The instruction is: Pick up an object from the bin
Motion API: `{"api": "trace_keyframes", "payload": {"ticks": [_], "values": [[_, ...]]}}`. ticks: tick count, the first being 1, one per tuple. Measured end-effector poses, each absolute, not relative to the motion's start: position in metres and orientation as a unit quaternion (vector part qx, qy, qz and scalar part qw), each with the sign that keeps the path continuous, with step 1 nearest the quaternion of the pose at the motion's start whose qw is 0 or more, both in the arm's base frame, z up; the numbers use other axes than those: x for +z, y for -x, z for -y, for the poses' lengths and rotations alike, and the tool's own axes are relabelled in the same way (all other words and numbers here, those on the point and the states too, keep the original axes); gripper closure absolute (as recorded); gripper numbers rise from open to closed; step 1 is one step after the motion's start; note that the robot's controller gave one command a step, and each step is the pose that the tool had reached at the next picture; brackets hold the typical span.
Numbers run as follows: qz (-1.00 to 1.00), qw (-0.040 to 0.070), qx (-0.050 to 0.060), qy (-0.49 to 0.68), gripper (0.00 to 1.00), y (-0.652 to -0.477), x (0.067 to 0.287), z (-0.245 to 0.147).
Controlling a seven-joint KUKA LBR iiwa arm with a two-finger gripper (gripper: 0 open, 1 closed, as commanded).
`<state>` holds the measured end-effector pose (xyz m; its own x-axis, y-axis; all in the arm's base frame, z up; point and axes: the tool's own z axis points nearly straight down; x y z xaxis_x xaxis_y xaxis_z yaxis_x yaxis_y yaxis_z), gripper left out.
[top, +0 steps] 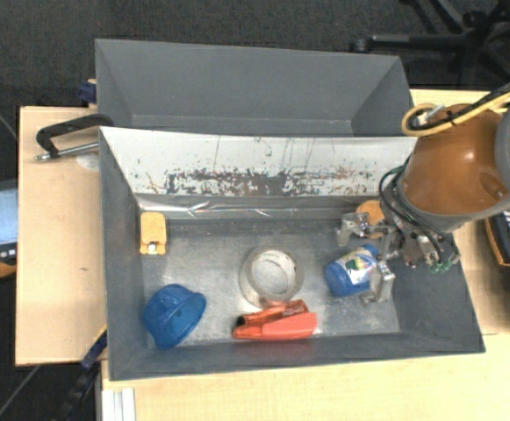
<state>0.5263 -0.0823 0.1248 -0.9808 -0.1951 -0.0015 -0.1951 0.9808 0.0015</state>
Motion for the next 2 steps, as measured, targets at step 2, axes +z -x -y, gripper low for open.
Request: {"api": "trace_keyframes", "payload": {"ticks": [2], "values": [[-0.999,0.001,0.002,0.045,0.00,-0.517,0.070,0.088]]}}
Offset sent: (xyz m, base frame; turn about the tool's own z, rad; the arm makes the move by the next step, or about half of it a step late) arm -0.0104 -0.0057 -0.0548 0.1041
